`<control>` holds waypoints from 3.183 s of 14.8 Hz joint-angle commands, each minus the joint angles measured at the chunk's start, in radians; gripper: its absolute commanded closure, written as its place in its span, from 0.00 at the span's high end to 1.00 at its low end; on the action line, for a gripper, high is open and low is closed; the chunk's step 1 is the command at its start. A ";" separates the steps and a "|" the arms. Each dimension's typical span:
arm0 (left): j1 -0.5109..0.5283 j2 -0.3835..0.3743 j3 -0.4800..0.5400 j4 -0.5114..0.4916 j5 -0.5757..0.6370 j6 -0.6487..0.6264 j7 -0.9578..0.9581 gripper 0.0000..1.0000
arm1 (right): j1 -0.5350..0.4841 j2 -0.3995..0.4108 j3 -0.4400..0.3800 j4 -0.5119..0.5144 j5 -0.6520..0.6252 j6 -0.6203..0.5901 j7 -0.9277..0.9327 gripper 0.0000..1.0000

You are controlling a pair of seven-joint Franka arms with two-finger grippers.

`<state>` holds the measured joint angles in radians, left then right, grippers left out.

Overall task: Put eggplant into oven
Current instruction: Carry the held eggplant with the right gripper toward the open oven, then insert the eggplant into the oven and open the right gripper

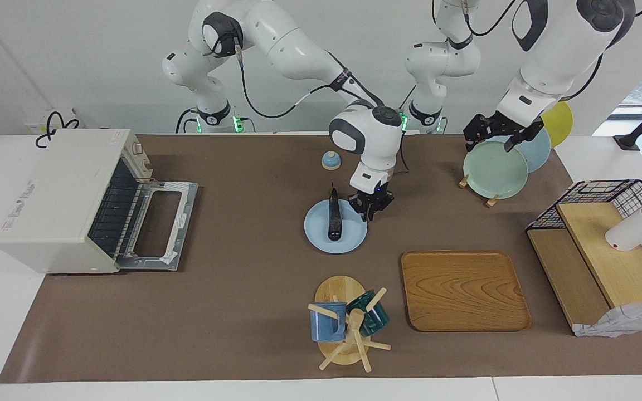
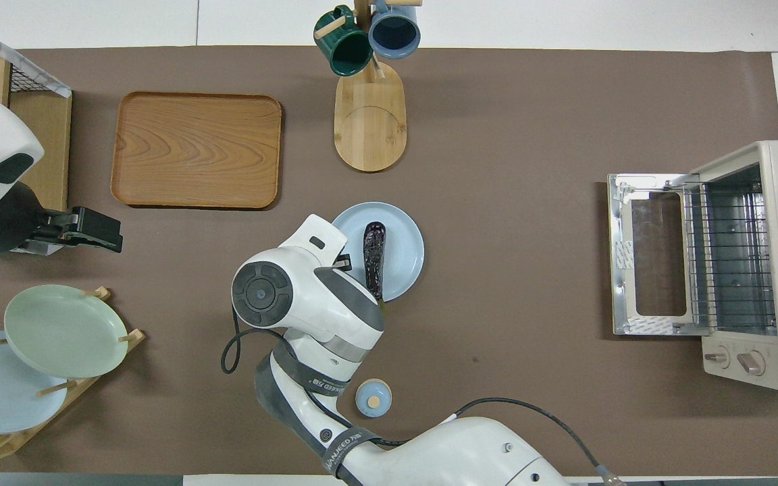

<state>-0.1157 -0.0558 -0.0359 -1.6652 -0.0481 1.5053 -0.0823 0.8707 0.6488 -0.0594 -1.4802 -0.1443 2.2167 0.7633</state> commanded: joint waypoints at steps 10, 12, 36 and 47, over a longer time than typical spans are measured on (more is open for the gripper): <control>-0.012 0.017 0.010 0.019 0.031 0.020 0.013 1.00 | -0.015 -0.079 0.001 0.006 -0.084 -0.193 -0.062 0.00; -0.012 0.017 0.010 0.018 0.031 0.024 0.013 1.00 | -0.059 -0.132 -0.002 -0.006 -0.087 -0.283 -0.108 0.00; -0.007 0.002 0.008 0.005 0.060 0.030 0.001 1.00 | -0.851 -0.673 0.000 -0.681 -0.121 -0.203 -0.808 0.00; -0.004 0.004 0.008 0.005 0.060 0.030 0.003 1.00 | -0.929 -0.692 -0.002 -0.772 -0.077 -0.060 -0.926 0.00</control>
<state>-0.1155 -0.0429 -0.0306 -1.6562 -0.0121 1.5356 -0.0813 -0.0293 -0.0203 -0.0729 -2.2098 -0.2518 2.1217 -0.1300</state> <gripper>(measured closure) 0.000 0.982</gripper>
